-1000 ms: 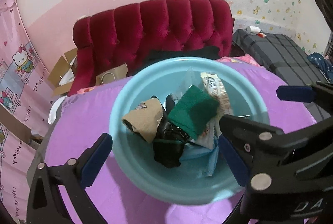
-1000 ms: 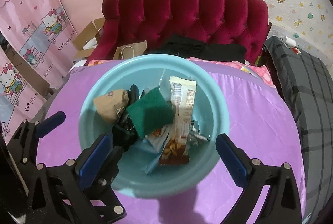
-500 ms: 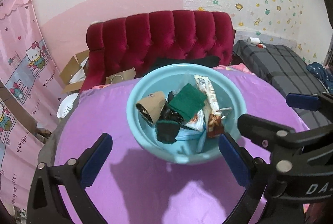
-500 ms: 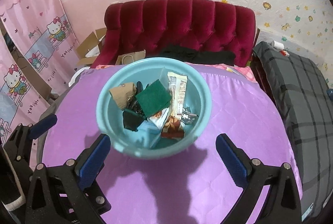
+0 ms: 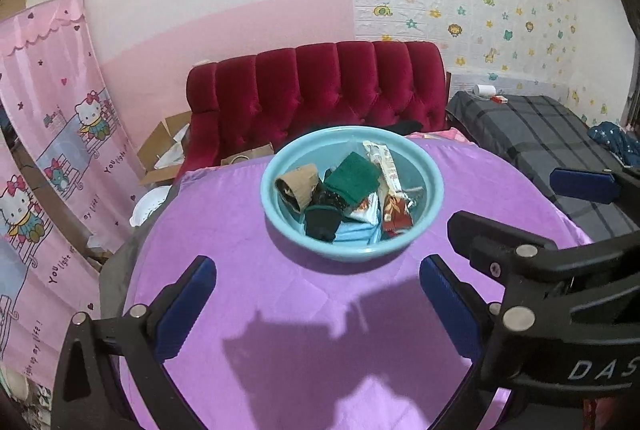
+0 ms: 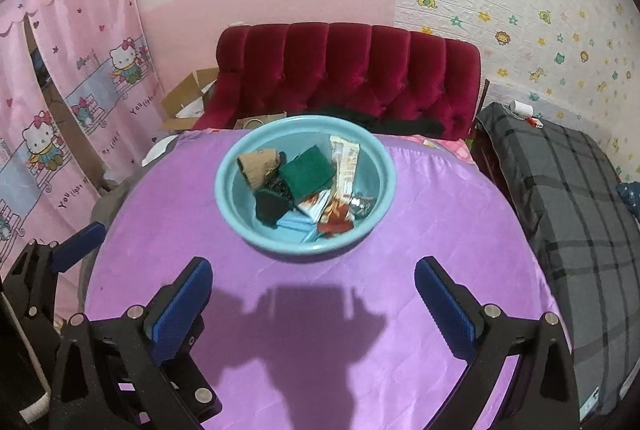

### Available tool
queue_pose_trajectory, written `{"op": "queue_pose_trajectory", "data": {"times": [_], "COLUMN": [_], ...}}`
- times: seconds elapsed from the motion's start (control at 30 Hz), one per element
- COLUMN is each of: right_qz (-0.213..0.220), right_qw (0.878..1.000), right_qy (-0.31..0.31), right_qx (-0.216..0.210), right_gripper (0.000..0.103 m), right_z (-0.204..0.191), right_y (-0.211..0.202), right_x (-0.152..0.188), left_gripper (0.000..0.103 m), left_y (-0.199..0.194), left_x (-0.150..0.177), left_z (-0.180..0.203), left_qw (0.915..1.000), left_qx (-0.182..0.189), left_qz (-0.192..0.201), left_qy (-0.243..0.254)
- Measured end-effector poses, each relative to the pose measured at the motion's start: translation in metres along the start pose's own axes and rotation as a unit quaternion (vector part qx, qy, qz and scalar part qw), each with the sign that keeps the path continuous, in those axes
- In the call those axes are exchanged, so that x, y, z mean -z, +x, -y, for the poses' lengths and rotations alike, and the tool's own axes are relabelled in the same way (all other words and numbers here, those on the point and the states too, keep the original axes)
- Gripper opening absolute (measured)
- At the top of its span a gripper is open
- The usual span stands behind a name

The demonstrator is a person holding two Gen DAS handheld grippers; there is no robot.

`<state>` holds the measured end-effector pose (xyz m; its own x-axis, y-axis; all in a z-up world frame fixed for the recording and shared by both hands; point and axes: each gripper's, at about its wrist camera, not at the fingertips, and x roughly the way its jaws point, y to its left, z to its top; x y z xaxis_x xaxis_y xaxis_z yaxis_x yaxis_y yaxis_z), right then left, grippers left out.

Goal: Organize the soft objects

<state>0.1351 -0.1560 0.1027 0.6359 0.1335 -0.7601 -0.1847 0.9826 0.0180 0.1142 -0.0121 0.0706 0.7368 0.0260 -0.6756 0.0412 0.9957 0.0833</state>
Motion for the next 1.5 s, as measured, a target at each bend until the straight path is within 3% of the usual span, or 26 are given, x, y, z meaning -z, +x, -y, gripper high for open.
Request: {"op": "queue_pose_trajectory", "data": {"times": [0.5, 0.83, 1.13, 1.5], "right_qz": [0.036, 0.031, 0.010, 0.013], "right_qw": [0.999, 0.999, 1.000, 1.000], "right_qy": [-0.011, 0.000, 0.010, 0.009], "right_qx": [0.013, 0.010, 0.001, 0.000], "right_gripper": [0.103, 0.103, 0.103, 0.103], "right_z": [-0.014, -0.007, -0.005, -0.005], "right_y": [-0.020, -0.016, -0.009, -0.012], "right_x": [0.066, 0.094, 0.100, 0.101], "left_gripper": [0.103, 0.103, 0.103, 0.103], "left_y": [-0.022, -0.015, -0.011, -0.014], "left_x": [0.054, 0.075, 0.081, 0.082], "left_z": [0.003, 0.007, 0.008, 0.009], "left_qw": [0.9999, 0.9997, 0.9994, 0.9993], "left_qx": [0.008, 0.010, 0.009, 0.007], "left_qz": [0.001, -0.012, -0.029, -0.030], "left_qy": [-0.011, -0.018, -0.018, -0.021]}}
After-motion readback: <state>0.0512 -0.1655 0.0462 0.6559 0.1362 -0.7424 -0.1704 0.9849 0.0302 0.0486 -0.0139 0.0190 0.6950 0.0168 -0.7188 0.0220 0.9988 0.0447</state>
